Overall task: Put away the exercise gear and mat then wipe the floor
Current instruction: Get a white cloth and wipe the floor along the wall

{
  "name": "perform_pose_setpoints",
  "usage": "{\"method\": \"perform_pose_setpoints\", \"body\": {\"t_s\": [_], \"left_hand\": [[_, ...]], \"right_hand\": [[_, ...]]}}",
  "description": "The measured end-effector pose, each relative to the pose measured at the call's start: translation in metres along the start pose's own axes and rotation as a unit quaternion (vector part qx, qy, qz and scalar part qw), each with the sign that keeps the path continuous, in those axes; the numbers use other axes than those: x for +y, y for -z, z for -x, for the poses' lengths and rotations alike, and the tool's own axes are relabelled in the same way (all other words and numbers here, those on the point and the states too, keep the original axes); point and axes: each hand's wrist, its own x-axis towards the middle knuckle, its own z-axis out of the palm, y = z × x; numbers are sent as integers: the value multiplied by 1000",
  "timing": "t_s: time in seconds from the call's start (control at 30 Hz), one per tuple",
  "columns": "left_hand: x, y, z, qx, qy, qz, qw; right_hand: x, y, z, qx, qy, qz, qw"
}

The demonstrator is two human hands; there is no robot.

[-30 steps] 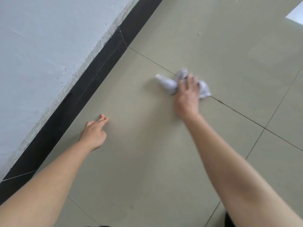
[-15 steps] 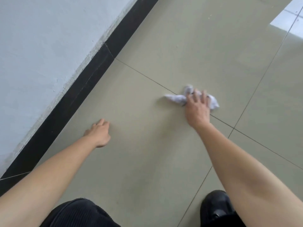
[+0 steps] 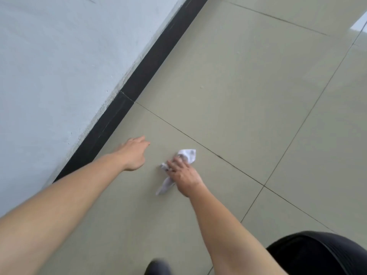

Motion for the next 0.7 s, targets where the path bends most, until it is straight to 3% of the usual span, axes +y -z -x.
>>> {"method": "perform_pose_setpoints", "body": {"t_s": [0.13,0.27,0.4,0.47,0.6,0.7], "left_hand": [[16,34,-27,70,-25,-6,997],[20,45,-81,151,-15,-7,988],[18,44,-112,157,14,3,988],[21,40,-115,130,12,-9,991],[39,37,-117,82,-5,31,996],[55,29,-129,40,-25,41,998]], "right_hand": [[78,42,-9,95,-75,-62,991],[180,86,-29,193,-221,-17,956],[198,101,-24,195,-378,-50,904],[169,82,-11,172,-367,-27,914],[98,51,7,80,-219,-45,971],[82,53,18,10,-143,10,990]]}}
